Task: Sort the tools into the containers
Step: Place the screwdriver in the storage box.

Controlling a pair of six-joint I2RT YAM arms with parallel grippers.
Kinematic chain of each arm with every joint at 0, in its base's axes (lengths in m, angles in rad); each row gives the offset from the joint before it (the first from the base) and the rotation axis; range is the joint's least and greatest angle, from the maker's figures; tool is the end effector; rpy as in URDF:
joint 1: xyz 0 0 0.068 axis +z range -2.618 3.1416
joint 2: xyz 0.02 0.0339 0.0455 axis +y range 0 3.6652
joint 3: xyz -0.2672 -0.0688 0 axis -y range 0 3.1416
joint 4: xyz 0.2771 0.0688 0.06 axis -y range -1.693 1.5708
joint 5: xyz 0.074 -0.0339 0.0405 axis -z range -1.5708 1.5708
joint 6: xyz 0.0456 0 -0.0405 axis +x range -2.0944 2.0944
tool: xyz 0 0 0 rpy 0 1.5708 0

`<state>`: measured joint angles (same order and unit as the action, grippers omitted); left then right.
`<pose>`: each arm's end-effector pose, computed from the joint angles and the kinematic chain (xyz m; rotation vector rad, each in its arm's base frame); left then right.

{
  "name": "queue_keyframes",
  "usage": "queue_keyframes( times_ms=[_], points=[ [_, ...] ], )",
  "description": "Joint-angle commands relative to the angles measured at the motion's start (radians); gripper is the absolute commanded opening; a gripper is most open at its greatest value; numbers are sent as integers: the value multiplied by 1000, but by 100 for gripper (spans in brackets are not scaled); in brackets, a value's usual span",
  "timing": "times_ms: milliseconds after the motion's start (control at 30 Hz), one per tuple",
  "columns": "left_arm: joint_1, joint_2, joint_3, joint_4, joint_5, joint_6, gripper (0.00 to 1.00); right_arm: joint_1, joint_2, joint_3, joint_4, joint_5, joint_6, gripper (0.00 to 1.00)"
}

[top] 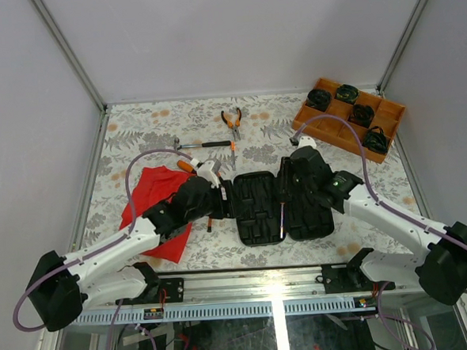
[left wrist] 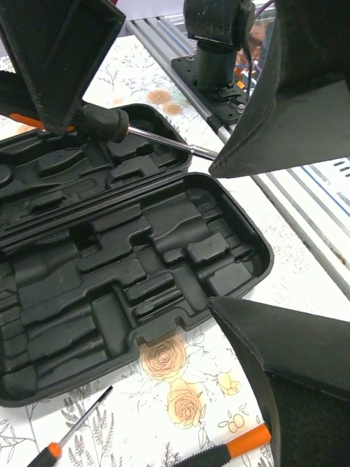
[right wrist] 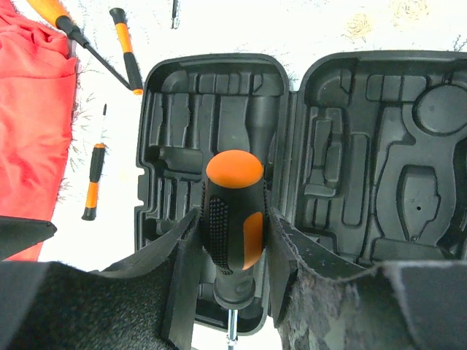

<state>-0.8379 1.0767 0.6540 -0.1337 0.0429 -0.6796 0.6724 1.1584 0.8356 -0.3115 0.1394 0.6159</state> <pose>0.1806 -0.2036 0.2266 0.2069 2.2659 -0.9053 0.2314 0.1761 0.2567 0.0159 2.2561 0.5590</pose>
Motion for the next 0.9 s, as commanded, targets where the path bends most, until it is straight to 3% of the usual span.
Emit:
queue_keyframes(
  times_ms=[0,533,867],
  points=[
    [21,24,49,-16,-51,30,65,1,27,76,15,1,-17,0],
    [130,157,27,126,77,46,65,-54,286,269,-75,-137,-67,0],
    [141,190,3,141,41,38,61,-93,475,393,-169,-171,-112,0]
  ],
)
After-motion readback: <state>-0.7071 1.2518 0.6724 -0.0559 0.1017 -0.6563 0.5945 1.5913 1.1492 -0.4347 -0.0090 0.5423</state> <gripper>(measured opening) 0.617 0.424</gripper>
